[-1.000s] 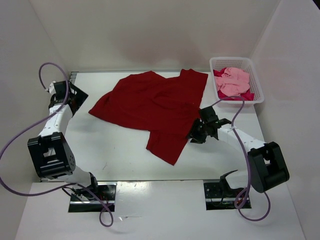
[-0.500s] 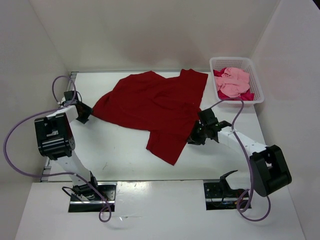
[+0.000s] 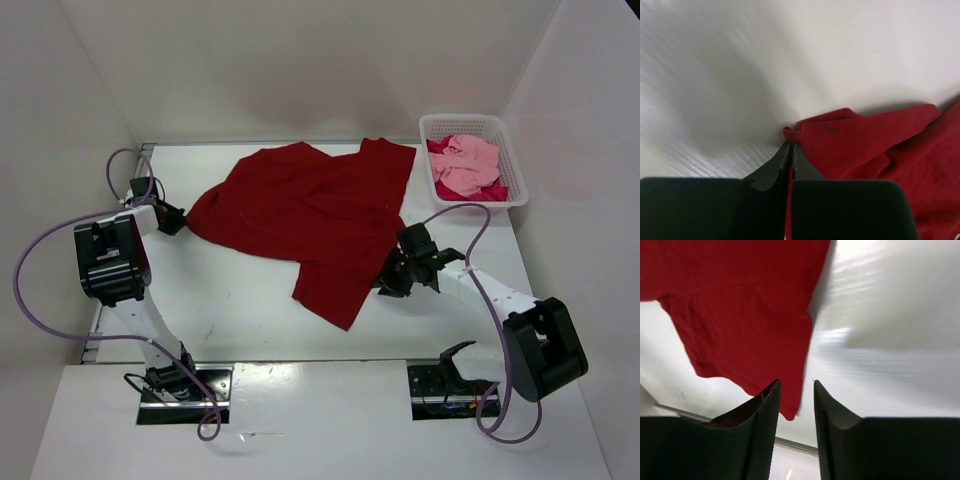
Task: Fold and stack the t-shirts
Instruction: Flatten out the tshirt
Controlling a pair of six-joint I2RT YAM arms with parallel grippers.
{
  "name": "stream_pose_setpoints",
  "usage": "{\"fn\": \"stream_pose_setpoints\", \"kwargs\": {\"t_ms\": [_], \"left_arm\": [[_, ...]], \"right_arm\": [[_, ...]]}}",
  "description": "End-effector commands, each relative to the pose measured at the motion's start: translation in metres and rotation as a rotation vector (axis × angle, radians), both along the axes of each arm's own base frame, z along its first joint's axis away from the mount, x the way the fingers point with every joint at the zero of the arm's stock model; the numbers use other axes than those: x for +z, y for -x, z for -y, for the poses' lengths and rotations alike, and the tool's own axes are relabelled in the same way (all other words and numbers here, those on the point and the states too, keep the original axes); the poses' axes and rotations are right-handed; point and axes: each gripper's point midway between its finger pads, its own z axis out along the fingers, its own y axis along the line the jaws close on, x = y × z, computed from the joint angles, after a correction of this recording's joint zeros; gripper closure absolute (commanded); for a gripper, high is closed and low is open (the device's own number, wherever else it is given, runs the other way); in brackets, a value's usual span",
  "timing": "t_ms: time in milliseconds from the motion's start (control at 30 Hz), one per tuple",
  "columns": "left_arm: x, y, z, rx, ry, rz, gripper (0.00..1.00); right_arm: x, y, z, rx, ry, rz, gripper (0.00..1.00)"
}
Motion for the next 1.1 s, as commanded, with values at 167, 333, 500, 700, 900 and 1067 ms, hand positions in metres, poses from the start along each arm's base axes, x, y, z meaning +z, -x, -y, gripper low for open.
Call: {"fn": "stream_pose_setpoints", "kwargs": {"t_ms": [167, 333, 500, 700, 900, 1067], "left_arm": [[0.049, -0.006, -0.005, -0.017, -0.054, 0.120, 1.00], [0.055, 0.007, 0.000, -0.073, -0.106, 0.105, 1.00], [0.068, 0.015, 0.008, -0.120, -0.154, 0.103, 1.00], [0.067, 0.016, 0.024, -0.149, -0.134, 0.100, 1.00], [0.063, 0.024, 0.040, -0.181, -0.124, 0.076, 1.00], [0.083, 0.028, 0.059, -0.215, -0.116, 0.102, 1.00]], "right_arm": [[-0.028, 0.040, -0.035, 0.103, 0.000, -0.103, 0.55], [-0.035, 0.056, -0.059, 0.158, -0.028, -0.150, 0.51], [-0.041, 0.072, -0.063, 0.144, -0.055, -0.206, 0.51], [-0.050, 0.091, -0.065, 0.135, -0.103, -0.238, 0.61], [-0.040, 0.062, -0.073, 0.081, -0.084, -0.163, 0.83], [-0.001, 0.021, -0.080, 0.118, -0.023, 0.004, 1.00]]}}
